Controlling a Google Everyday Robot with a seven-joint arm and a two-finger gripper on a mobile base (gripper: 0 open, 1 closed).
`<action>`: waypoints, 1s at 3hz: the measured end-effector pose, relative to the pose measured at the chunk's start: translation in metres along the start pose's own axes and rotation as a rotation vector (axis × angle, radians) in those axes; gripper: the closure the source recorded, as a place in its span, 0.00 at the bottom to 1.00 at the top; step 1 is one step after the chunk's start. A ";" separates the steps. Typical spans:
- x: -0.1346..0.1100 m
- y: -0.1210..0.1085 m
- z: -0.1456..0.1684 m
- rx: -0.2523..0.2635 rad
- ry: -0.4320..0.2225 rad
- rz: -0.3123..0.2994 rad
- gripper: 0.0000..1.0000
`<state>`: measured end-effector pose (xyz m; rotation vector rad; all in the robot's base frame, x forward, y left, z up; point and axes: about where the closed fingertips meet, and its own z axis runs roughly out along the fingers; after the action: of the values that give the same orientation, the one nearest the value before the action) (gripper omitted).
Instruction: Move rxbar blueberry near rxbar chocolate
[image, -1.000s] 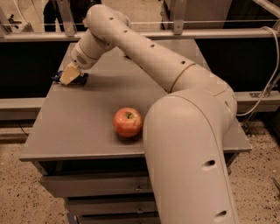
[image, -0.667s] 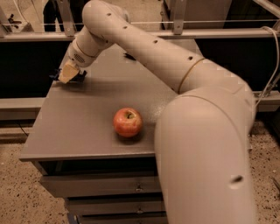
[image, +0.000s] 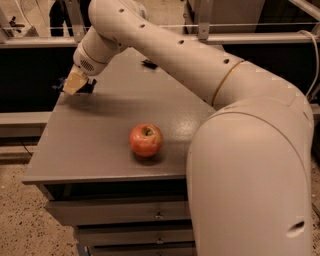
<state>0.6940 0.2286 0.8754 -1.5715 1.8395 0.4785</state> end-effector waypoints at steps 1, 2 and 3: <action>0.004 -0.005 -0.006 0.032 -0.009 -0.002 0.58; 0.002 -0.012 -0.026 0.098 -0.010 -0.018 0.81; 0.002 -0.026 -0.060 0.193 0.005 -0.037 1.00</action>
Offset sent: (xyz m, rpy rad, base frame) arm 0.0091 -0.0441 0.0510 -0.0089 -0.1803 -0.1059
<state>0.7037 0.1819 0.9204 -1.4741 1.7986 0.2711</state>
